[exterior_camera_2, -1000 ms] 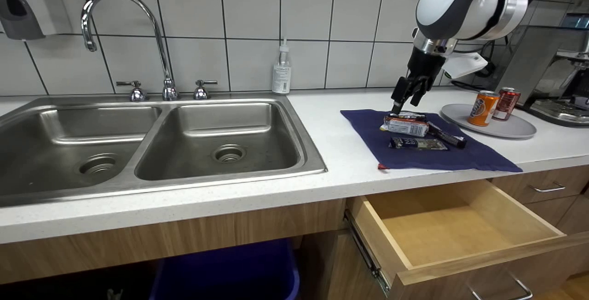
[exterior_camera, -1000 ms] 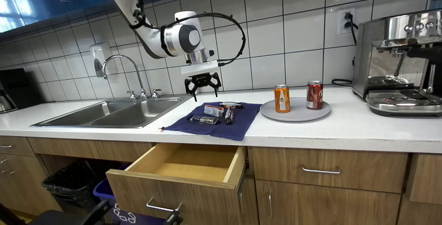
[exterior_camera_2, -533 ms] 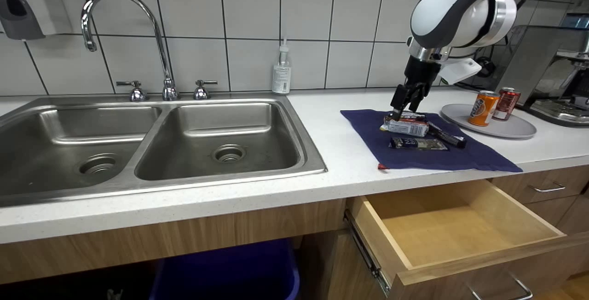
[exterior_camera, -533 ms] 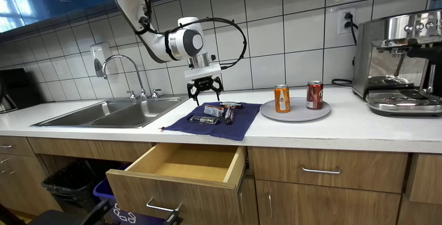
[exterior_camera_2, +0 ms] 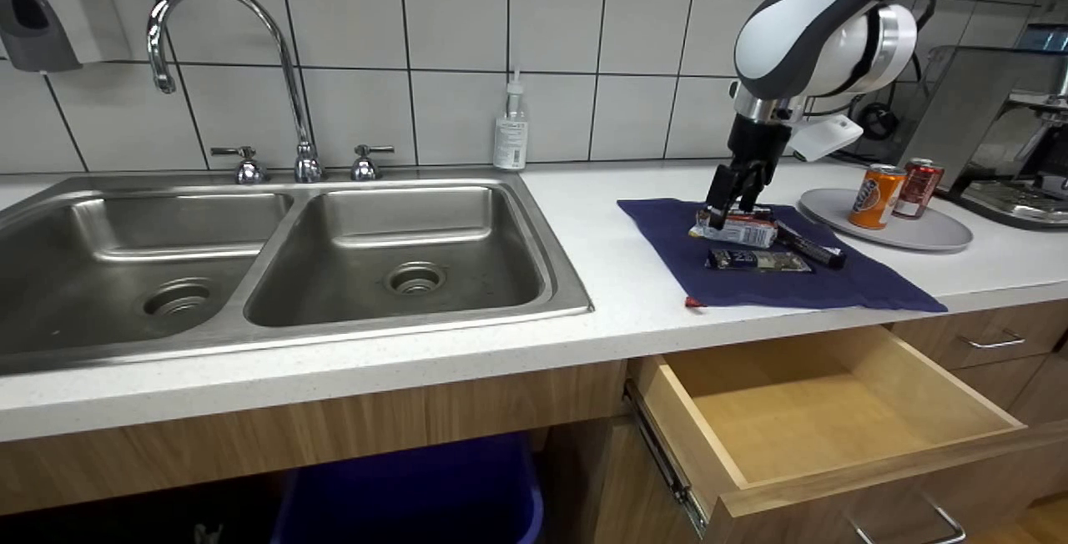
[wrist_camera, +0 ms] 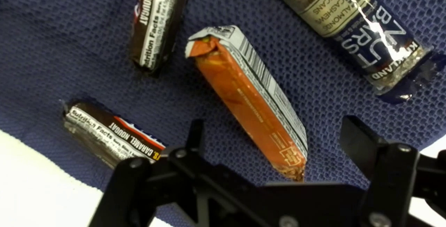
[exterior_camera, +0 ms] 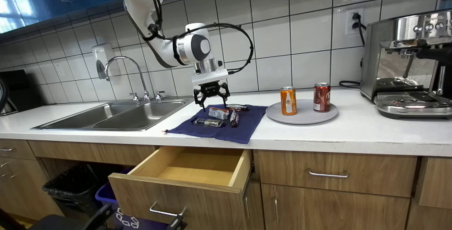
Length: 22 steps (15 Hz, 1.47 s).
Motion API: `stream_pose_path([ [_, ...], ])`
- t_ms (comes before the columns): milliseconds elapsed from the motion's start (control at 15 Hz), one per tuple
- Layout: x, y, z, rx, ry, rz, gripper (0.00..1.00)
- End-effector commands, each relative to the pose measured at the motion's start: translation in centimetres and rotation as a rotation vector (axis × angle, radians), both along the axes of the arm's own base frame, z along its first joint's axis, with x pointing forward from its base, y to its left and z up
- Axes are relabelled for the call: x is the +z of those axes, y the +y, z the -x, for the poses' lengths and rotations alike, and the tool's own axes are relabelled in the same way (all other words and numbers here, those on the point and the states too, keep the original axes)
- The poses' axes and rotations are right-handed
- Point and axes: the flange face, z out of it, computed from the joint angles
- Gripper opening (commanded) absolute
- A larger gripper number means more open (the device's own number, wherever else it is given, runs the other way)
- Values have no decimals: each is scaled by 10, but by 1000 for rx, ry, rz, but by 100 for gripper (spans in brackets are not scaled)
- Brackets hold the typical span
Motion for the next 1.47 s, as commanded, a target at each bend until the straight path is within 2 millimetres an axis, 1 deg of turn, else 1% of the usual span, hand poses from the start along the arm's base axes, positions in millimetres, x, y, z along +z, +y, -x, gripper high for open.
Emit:
stream_pose_path([
  [0, 0, -6, -12, 25, 29, 13, 100],
  [467, -7, -9, -19, 19, 49, 18, 100],
  [533, -7, -9, -19, 19, 49, 19, 88],
  [600, -8, -9, -20, 19, 49, 18, 72],
  [667, -8, -9, -21, 20, 48, 19, 66],
  [733, -8, -9, -22, 20, 48, 20, 56],
  [1133, -9, -8, -22, 30, 46, 34, 11],
  [1200, -8, -8, -23, 32, 46, 36, 4],
  [1400, -4, -7, -22, 39, 35, 39, 7],
])
